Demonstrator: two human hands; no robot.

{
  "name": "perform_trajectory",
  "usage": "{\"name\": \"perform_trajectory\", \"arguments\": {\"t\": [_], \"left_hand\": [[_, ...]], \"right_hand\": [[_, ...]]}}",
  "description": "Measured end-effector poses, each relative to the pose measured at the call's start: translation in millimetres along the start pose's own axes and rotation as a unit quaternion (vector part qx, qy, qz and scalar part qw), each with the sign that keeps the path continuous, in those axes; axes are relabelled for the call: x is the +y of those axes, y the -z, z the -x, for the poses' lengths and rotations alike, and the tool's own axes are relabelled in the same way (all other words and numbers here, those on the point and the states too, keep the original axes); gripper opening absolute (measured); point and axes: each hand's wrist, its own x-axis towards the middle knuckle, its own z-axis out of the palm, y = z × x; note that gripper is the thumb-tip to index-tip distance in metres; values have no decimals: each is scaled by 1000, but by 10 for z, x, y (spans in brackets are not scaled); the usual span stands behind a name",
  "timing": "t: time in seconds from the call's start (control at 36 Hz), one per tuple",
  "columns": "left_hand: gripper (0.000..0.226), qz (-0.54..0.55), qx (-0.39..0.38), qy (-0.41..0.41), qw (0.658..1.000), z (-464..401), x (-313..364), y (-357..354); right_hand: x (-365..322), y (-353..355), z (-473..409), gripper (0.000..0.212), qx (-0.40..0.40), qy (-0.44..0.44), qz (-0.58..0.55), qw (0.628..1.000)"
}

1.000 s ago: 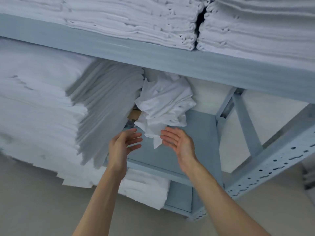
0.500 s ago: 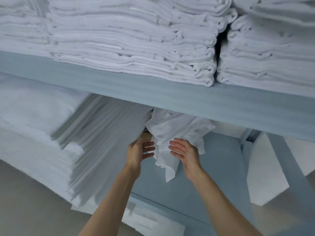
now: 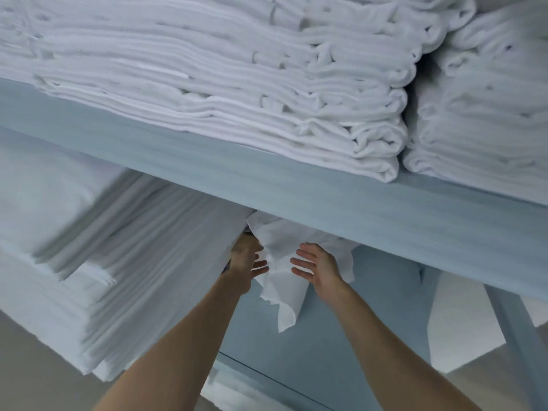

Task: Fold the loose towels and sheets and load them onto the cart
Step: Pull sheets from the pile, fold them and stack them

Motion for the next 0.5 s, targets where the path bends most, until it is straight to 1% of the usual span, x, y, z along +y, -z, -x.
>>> {"name": "perform_trajectory", "arguments": {"t": [0.08, 0.14, 0.17, 0.25, 0.33, 0.36, 0.39, 0.42, 0.44, 0.5], "left_hand": [[19, 6, -8, 21, 1000, -96, -22, -90], [13, 20, -18, 34, 999, -143, -39, -155], [14, 25, -21, 37, 999, -163, -45, -188], [33, 29, -38, 43, 998, -216, -45, -278], [34, 54, -54, 61, 995, -323, -86, -301], [36, 43, -57, 43, 997, -378, -129, -278], [42, -18, -65, 2, 998, -441, -185, -259], [51, -104, -69, -26, 992, -473, -230, -262], [58, -125, -57, -30, 990, -516, -282, -289], [59, -128, -28, -49, 990, -602, -309, -350]], "right_hand": [[3, 7, -31, 34, 2, -5, -12, 1000], [-6, -8, -59, 37, 7, -7, -36, 999], [-11, -25, -68, 37, 7, -8, -45, 999], [-8, -86, -88, 35, 3, -6, -37, 999], [31, -123, -90, 25, -3, 5, -12, 1000], [48, -134, -87, 21, -7, 7, -7, 1000], [59, -140, -79, 19, -8, 8, -1, 1000], [62, -145, -71, 19, -6, 7, 5, 1000], [66, -137, -68, 18, -4, 4, 8, 1000], [75, -119, -64, 19, 3, -2, 9, 1000]]}}
